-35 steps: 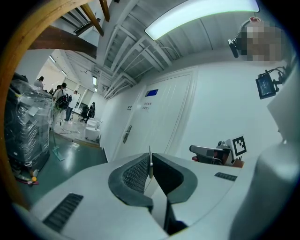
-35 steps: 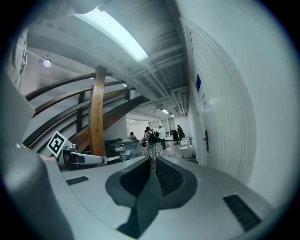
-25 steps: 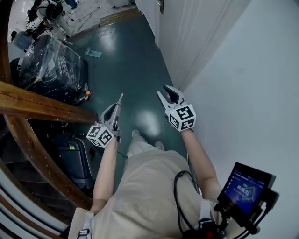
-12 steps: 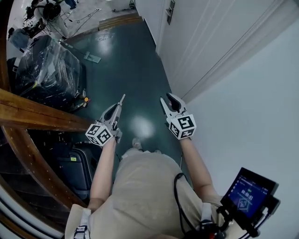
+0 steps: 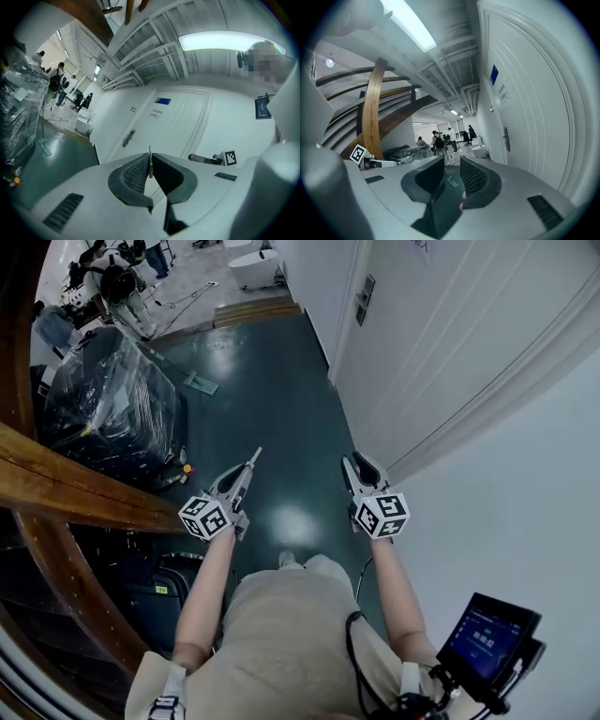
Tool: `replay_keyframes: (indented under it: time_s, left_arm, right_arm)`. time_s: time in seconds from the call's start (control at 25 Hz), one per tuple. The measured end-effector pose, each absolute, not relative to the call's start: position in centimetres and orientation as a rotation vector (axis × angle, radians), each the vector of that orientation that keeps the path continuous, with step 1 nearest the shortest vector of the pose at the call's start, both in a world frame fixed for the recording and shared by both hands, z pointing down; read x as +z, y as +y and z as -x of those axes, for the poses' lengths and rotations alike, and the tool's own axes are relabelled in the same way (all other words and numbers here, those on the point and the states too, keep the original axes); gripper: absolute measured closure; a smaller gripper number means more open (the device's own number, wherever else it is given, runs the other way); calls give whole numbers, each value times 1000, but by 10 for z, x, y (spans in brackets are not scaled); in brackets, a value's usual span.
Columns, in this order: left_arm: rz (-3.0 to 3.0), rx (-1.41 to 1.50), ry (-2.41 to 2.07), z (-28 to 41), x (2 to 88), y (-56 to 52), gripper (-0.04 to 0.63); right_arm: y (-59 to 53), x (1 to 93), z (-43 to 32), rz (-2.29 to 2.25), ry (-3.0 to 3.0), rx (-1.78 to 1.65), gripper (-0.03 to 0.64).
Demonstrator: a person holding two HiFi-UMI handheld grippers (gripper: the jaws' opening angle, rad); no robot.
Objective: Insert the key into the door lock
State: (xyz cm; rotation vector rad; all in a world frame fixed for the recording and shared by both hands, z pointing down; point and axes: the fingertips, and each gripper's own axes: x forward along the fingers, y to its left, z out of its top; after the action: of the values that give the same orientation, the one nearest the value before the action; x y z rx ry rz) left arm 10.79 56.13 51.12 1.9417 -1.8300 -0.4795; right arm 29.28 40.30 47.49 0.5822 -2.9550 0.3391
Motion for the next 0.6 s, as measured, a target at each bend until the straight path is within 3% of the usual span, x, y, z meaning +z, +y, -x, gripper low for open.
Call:
replay_keyframes:
  time_s: [0.6]
  left_arm:
    - [-1964, -621, -1747, -80, 512, 541, 560]
  right_arm:
    - [370, 475, -254, -658, -2989, 257, 511]
